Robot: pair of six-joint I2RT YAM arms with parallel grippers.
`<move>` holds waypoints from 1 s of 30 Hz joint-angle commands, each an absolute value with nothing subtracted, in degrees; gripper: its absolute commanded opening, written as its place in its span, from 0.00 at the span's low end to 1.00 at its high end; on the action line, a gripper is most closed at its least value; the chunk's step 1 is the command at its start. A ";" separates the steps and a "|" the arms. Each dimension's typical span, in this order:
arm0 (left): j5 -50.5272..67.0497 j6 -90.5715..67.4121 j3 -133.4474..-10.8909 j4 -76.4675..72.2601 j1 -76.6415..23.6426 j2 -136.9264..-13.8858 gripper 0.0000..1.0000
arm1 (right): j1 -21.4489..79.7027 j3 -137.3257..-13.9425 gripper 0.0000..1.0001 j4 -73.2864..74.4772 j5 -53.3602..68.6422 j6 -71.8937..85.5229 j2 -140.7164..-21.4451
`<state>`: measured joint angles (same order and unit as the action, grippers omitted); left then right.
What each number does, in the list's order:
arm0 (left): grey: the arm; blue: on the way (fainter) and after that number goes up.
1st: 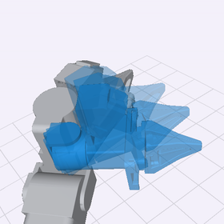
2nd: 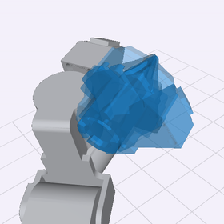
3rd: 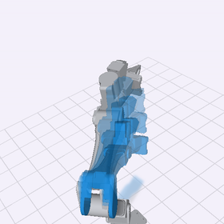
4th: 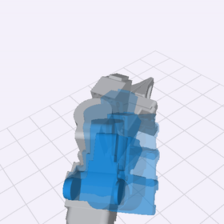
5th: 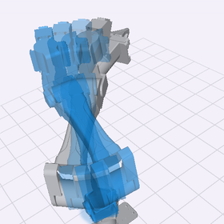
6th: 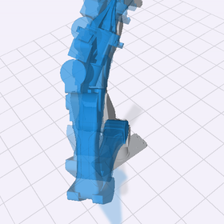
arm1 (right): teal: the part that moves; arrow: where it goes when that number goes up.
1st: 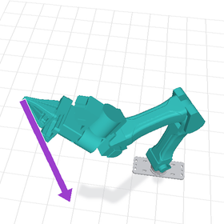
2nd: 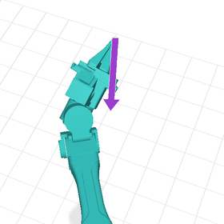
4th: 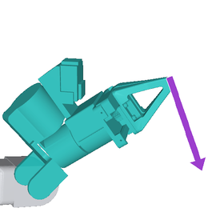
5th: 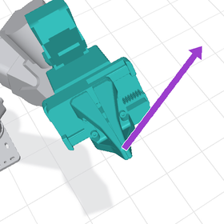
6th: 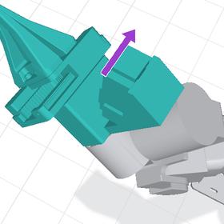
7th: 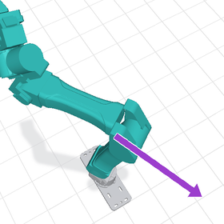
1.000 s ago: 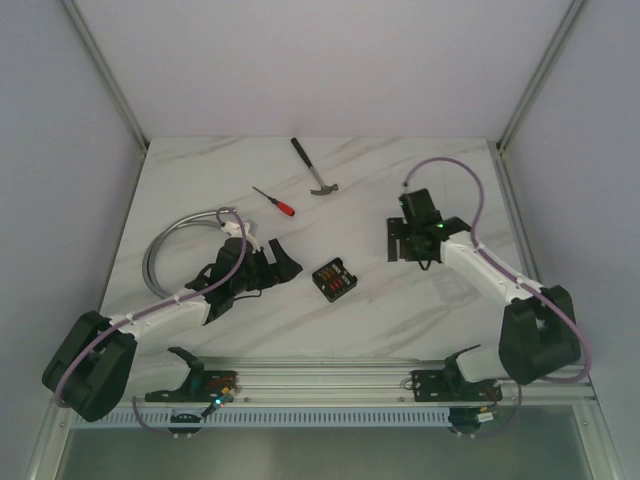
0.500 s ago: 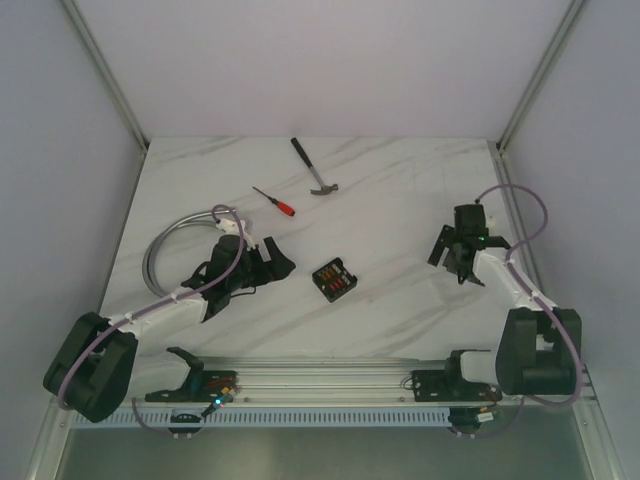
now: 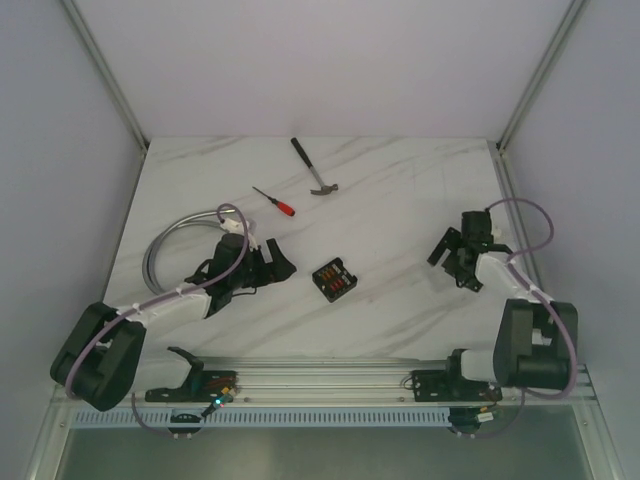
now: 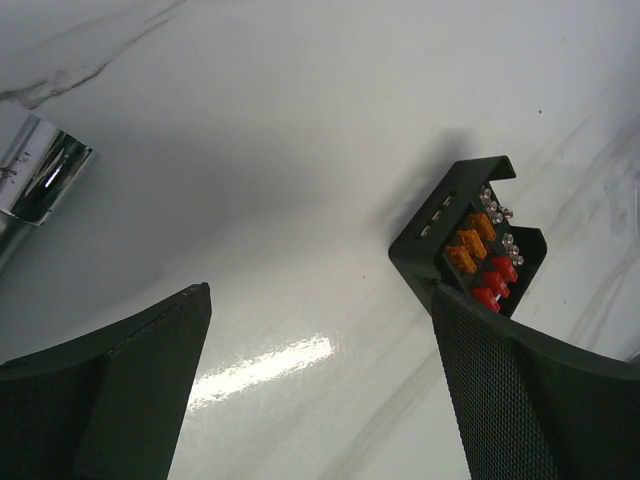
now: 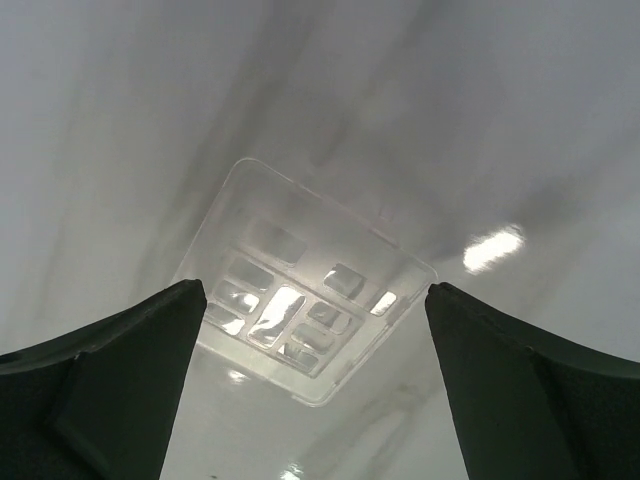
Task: Snap on the fuse box
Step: Adjust the fuse box base at the center of the board.
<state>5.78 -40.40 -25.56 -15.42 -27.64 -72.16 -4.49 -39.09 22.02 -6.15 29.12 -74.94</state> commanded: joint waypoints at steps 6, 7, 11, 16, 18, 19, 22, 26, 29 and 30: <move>9.88 -38.81 -29.03 -17.09 -27.25 -75.73 1.00 | 4.72 -48.88 1.00 15.58 1.85 23.55 -90.17; 10.18 -38.70 -29.48 -17.09 -27.26 -76.09 1.00 | 6.11 -50.61 1.00 15.36 2.14 22.71 -92.12; 11.26 -38.32 -31.89 -17.18 -27.20 -78.18 1.00 | 11.41 -58.76 1.00 15.52 2.03 18.97 -99.60; 13.42 -37.55 -37.35 -17.22 -27.71 -83.48 1.00 | 14.30 -63.05 1.00 15.43 -0.91 17.77 -101.27; 14.59 -37.24 -39.94 -17.26 -28.05 -85.91 0.99 | 14.33 -62.79 1.00 15.15 -1.43 17.31 -100.01; 15.22 -37.24 -41.07 -17.35 -28.32 -87.12 0.99 | 14.33 -62.46 1.00 15.12 -1.72 16.98 -99.07; 16.22 -36.88 -44.70 -17.56 -30.06 -91.13 0.98 | 14.32 -60.88 1.00 15.12 -2.95 16.57 -95.74; 17.68 -36.23 -49.34 -17.78 -32.42 -97.31 0.97 | 14.41 -58.59 1.00 15.14 -5.23 17.19 -91.51; 18.98 -36.25 -52.53 -17.84 -33.40 -100.79 0.96 | 14.46 -57.17 1.00 14.99 -6.61 17.56 -89.28; 19.61 -36.64 -53.25 -17.84 -33.74 -101.60 0.96 | 14.50 -56.59 1.00 14.83 -7.09 17.55 -88.78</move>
<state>16.51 -37.45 -50.04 -16.88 -32.75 -98.70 14.46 -58.96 14.90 -3.51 17.72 -91.15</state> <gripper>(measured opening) 0.964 0.994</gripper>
